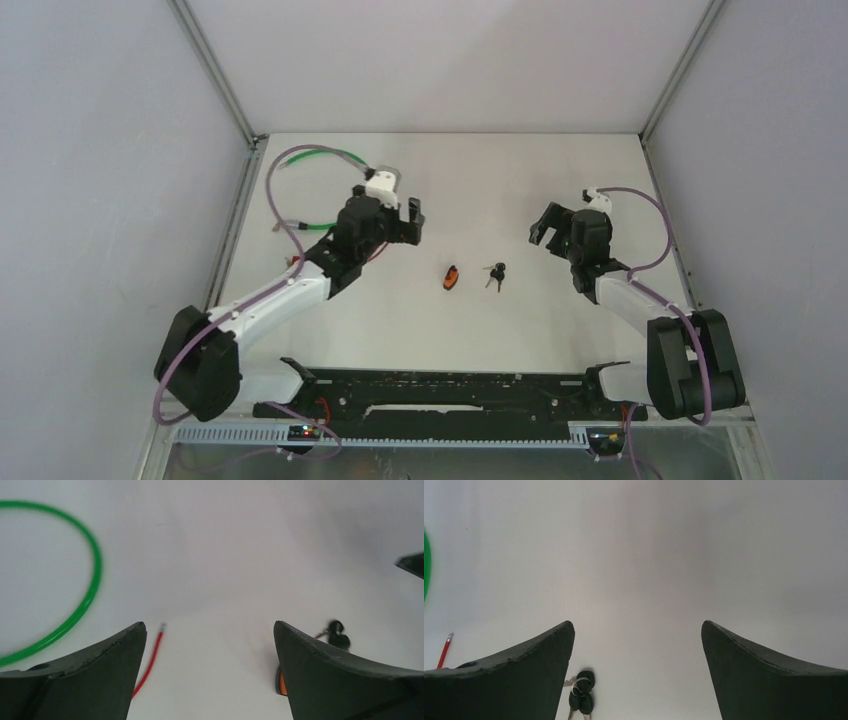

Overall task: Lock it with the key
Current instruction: Pick up the lock from the center of the board.

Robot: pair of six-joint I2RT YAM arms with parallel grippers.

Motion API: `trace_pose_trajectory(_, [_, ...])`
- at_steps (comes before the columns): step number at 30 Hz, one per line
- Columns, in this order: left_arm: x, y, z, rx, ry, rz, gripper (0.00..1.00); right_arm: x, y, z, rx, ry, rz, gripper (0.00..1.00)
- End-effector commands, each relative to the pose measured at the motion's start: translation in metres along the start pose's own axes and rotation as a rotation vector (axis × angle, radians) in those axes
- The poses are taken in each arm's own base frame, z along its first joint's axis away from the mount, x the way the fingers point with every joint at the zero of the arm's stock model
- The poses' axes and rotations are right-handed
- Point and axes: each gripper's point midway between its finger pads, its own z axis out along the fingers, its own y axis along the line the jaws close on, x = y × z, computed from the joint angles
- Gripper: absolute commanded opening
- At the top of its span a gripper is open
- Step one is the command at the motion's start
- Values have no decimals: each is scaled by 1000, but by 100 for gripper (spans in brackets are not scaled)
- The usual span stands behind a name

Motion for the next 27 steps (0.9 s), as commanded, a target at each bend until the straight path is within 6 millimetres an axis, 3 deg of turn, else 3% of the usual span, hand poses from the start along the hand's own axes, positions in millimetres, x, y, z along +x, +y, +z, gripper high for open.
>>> trace_pose_trajectory(1, [-4,69,-31,-282,-57,-211,100,-30,10,-2,8,-88,58,99])
trace_pose_trajectory(7, [13,126,-84,-571,-56,-326,100,-27,16,0,-28,-57,140,99])
trace_pose_trajectory(14, [16,145,-136,-669,-192,-410,100,-29,12,-2,-7,-61,88,99])
trace_pose_trajectory(19, [25,148,-139,-701,-203,-487,100,-28,21,-6,-60,-43,53,99])
trace_pose_trajectory(23, [21,151,-135,-732,-237,-549,100,-22,33,-2,-89,-39,35,99])
trace_pose_trajectory(27, [12,154,-133,-740,-319,-606,100,-20,25,9,2,11,38,99])
